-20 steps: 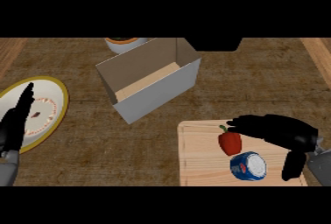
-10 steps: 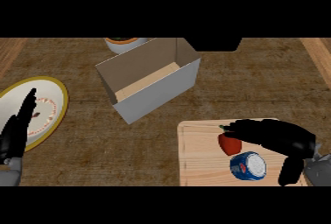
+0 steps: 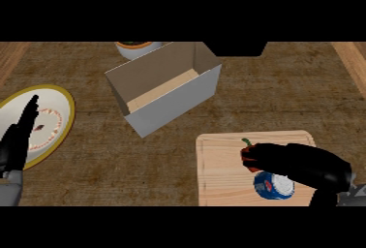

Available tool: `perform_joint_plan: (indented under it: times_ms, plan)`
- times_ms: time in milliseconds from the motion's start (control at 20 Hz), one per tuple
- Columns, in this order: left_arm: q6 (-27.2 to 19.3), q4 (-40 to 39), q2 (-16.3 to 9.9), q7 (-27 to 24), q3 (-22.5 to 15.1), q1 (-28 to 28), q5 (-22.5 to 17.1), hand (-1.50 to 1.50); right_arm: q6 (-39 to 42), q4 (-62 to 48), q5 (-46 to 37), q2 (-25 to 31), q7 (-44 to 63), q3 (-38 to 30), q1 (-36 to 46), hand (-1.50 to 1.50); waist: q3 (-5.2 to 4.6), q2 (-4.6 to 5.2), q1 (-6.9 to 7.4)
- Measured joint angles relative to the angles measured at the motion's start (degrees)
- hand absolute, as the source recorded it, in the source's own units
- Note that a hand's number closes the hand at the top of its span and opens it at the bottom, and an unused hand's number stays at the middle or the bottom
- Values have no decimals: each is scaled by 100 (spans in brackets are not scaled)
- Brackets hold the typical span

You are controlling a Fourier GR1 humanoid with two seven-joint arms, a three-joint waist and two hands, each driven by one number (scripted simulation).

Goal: Pick the can from the cutting board and place it in the cardboard box

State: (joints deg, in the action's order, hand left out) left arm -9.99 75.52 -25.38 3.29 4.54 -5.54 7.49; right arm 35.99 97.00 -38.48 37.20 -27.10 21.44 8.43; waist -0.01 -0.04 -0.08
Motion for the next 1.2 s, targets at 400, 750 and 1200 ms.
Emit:
perform_joint_plan:
  times_ms: [400,750,1200]
  plan:
    - [144,105,105,95,129,-6,137,0,61,28,-617,-73,274,147,-209,-150,1,2,9]
    - [220,53,220,66,237,-53,252,0,-490,-332,-1217,-658,225,205,-135,150,-25,-27,23]
    - [210,-19,351,-7,325,-89,390,0,-1576,-577,-1753,-1227,41,-19,-24,150,-18,-19,9]
